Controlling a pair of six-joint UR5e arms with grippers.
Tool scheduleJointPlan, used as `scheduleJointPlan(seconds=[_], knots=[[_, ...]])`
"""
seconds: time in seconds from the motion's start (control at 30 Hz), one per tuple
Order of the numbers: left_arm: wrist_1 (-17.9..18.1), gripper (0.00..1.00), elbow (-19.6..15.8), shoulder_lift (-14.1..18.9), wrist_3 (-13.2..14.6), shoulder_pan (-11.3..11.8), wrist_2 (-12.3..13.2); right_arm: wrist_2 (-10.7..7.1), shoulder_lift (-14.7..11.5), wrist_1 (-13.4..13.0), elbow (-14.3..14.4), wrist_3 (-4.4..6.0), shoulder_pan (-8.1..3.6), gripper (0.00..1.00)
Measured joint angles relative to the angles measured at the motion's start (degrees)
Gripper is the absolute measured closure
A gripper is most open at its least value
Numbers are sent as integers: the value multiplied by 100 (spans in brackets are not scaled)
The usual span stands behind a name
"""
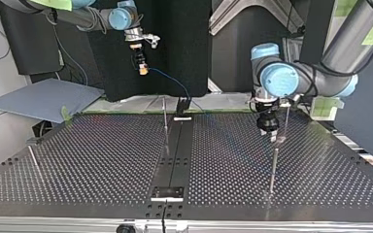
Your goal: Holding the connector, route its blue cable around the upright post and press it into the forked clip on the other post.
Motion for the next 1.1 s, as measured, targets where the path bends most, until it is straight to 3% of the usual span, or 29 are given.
scheduleJointPlan(seconds=[0.2,0.43,0.7,1.1], knots=[[-228,20,-267,286,217,5,-16,0,0,9,-5,13,-10,100],[-565,20,-278,626,512,73,-204,0,0,31,-10,8,-13,100],[-986,20,66,1047,921,81,-377,0,0,41,-9,-5,-4,100],[-1600,20,678,1659,1380,83,-375,0,0,43,-11,-5,4,100]])
